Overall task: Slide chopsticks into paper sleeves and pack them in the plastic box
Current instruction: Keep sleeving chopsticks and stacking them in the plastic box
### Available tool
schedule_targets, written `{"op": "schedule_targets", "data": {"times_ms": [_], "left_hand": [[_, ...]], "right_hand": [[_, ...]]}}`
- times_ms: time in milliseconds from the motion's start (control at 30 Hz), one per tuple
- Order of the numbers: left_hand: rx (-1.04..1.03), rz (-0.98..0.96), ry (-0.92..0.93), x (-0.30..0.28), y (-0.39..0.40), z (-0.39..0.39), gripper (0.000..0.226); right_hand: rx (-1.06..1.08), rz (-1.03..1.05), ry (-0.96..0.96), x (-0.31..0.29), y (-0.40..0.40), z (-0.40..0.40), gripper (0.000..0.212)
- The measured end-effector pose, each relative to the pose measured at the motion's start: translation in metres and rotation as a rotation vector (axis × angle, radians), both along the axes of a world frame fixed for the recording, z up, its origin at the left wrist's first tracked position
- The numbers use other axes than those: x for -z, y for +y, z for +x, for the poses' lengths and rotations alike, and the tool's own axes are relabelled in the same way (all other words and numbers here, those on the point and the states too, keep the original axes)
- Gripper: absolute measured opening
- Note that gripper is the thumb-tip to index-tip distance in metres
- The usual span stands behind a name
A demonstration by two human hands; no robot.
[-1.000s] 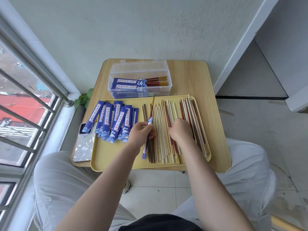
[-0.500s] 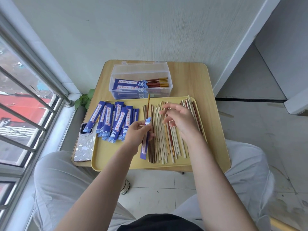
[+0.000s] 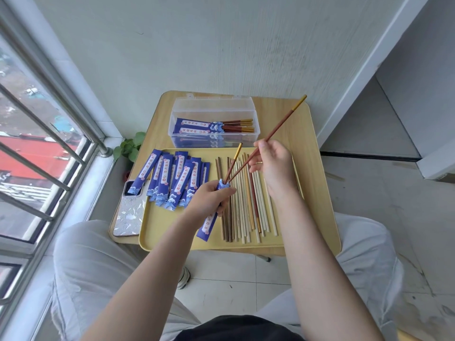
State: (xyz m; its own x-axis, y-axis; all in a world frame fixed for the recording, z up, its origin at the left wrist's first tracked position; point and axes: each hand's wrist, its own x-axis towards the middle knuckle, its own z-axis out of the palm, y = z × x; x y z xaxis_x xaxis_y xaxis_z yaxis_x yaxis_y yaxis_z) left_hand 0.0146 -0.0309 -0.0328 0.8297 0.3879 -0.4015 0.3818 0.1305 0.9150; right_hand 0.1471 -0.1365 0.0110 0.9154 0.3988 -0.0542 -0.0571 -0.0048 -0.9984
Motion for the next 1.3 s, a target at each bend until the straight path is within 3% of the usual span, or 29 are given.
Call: {"op": "schedule_targets", "data": {"times_ms": [233, 367, 433, 633, 833, 1000, 1067, 1300], "left_hand": [[0.037, 0.045, -0.031, -0.007, -0.002, 0.002, 0.020], [0.007, 0.051, -0.061, -0.010, -0.004, 0.006, 0.020], [-0.002, 0.062, -0.061, -0.010, -0.005, 0.007, 0.020], [0.045, 0.087, -0.010, -0.009, -0.004, 0.004, 0.023], [0.079, 0.092, 0.027, -0.013, -0.006, 0.007, 0.026], [0.099, 0.157, 0.054, -0.018, 0.000, 0.013, 0.025], [0.115, 0.248, 0.076, -0.022, 0.006, 0.018, 0.024], [0.112, 0.900, 0.198, -0.045, 0.030, 0.061, 0.022]], "right_hand": [[-0.096, -0.063, 0.010, -0.004, -0.001, -0.004, 0.015], [-0.399, -0.482, -0.076, -0.007, -0.007, -0.008, 0.016], [-0.477, -0.589, -0.076, -0.008, -0.007, -0.008, 0.031], [-0.100, -0.329, -0.215, -0.005, 0.002, -0.002, 0.064], [-0.149, -0.393, -0.267, -0.003, 0.006, 0.001, 0.034], [-0.119, -0.334, -0.179, -0.005, 0.005, 0.005, 0.031], [-0.089, -0.269, -0.109, -0.008, 0.006, 0.011, 0.029], [0.101, 0.019, 0.148, -0.019, 0.023, 0.030, 0.022]]}}
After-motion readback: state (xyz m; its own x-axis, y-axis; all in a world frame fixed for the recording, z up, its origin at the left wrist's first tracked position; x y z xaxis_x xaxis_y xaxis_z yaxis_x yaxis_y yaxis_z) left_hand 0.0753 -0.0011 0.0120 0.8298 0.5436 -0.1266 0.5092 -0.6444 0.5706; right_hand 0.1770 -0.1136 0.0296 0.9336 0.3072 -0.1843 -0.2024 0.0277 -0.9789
